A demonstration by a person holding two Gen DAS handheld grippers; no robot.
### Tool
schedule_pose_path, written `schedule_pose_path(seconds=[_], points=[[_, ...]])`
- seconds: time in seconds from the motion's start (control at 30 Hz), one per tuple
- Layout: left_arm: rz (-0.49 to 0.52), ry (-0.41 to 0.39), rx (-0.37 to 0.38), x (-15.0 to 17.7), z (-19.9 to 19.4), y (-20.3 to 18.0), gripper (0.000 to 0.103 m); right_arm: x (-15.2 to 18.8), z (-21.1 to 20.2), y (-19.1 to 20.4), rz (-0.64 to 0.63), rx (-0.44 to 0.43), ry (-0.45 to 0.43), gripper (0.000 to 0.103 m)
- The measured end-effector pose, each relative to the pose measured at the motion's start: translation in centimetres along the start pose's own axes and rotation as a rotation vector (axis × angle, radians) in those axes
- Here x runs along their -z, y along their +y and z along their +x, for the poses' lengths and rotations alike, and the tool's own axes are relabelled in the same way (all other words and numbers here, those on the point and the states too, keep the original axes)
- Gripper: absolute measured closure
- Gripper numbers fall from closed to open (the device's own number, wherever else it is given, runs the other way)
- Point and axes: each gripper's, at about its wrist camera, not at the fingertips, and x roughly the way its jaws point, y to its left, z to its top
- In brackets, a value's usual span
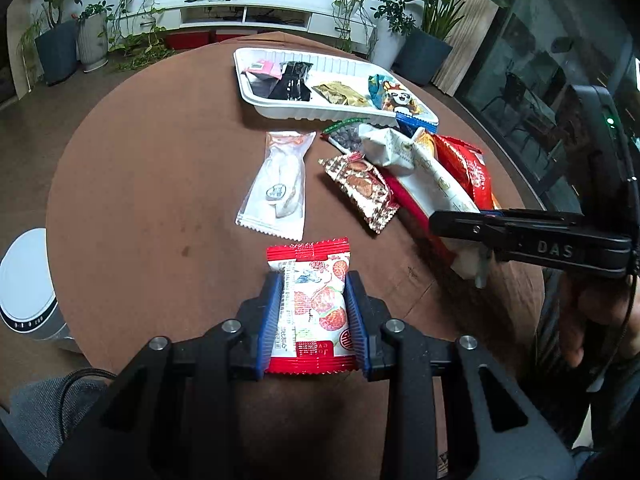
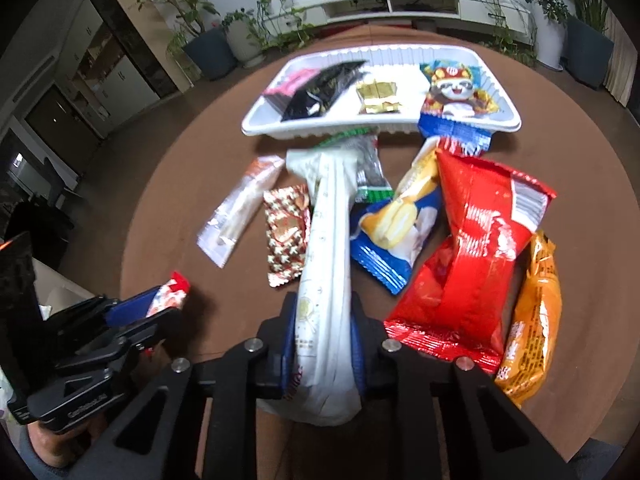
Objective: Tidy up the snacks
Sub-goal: 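Carry the strawberry packet and white bun over the white tray with both tools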
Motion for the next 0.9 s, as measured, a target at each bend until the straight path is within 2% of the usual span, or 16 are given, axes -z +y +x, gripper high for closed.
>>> schedule_pose_path(seconds=[0.37, 0.6, 0.73, 0.9], points=[[0.01, 0.02, 0.007, 0.0, 0.9, -0.3, 0.073, 0.2, 1.3, 0.1, -0.017, 0.006, 0.06, 0.081], [-0.007, 0.005, 0.025, -0.4, 0.5, 0.2, 0.073, 0.2, -0.4, 0.1, 0.006, -0.039, 0.007, 0.081], [-0.023, -0.007, 0.052, -0.9, 0.0, 0.2, 0.073, 0.1, -2.7, 0.5, 0.014, -0.101, -0.03, 0.081], [-0.049, -0.028, 0.1, -2.9, -0.4, 0.6, 0.073, -1.2, -5.0, 0.3, 0.026, -0.16, -0.082, 0.081]])
